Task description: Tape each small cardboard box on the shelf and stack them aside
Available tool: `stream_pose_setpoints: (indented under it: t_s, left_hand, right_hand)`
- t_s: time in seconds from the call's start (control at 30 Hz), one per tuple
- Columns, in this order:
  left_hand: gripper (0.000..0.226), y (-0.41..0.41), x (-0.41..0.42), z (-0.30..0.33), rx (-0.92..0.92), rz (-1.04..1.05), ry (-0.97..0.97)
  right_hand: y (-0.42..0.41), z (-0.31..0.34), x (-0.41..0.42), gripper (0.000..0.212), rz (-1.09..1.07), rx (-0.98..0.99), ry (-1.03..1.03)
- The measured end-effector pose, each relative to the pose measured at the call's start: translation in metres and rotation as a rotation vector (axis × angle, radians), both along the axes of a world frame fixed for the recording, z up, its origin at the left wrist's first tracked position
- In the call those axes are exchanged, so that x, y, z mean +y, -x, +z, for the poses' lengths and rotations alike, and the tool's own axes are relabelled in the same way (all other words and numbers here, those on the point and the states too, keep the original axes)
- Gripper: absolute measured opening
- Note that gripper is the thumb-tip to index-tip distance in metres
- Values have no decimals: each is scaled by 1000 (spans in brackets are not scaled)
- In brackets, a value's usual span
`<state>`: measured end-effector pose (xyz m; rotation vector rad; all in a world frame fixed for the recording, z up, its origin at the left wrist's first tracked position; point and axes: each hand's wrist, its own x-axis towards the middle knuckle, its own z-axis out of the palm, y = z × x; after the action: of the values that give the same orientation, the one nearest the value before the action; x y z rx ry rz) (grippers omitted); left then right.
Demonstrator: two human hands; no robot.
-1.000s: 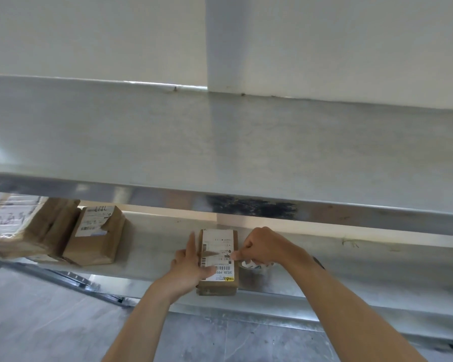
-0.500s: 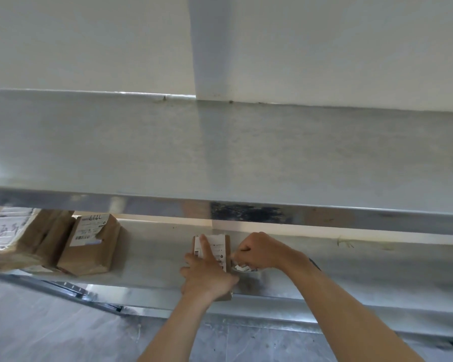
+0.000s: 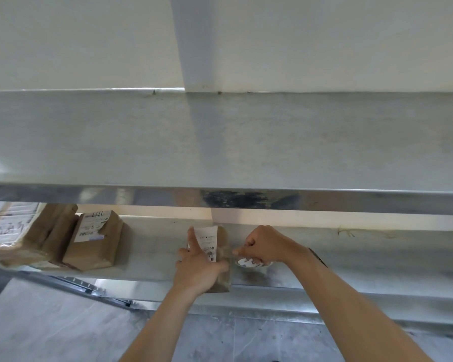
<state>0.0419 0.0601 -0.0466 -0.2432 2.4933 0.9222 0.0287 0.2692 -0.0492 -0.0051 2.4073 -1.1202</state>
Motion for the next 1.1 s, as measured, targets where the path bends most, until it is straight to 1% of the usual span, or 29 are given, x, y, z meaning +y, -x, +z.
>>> stream_pose_setpoints:
  t_s: [0.1,0.17,0.27,0.4,0.53,0.6,0.67,0.73,0.8,0.9,1.0,1.03,1.1]
  left_hand:
    - [131,-1,-10,-1,-26,63,-188]
    - [132,-1,-18,-2,-52,121,-346]
    - [127,-4,-23,-7,-112,167,-556]
    - [126,-8,-19,-16,-166,234,-691]
    - [115,-10,-19,-25,-205,288,-767]
    - [111,-9,-22,-27,-222,266,-759]
    - [102,-8,-23,-24,-235,228,-734]
    - [92,-4,-24,-20,-236,174,-706]
    - [89,0,-28,-15,-230,119,-676]
    - [92,7,-44,-10,-191,23,-560]
    - [95,10,-56,-3,-165,-26,-418]
    - [97,10,-56,-1,-137,-37,-380]
    - [94,9,-48,5,-20,-96,-256]
  right_hand:
    - [2,3,4,51,9,16,3]
    - [1,4,11,49,13,15,-15]
    - [-3,4,17,50,22,11,-46]
    - [-7,3,10,52,16,-11,-52]
    - [-6,1,2,59,5,-26,-64]
    - [-3,3,-1,57,10,-26,-80]
    - [-1,5,-2,55,12,-31,-91]
    - [-1,3,-1,57,10,-28,-107]
    - [-1,2,-2,58,11,-25,-119]
    - [-1,1,-10,54,3,-19,-84]
    - [0,0,-22,59,22,6,-91]
    - [0,0,-25,60,31,12,-98]
    - [1,1,-27,59,38,10,-102]
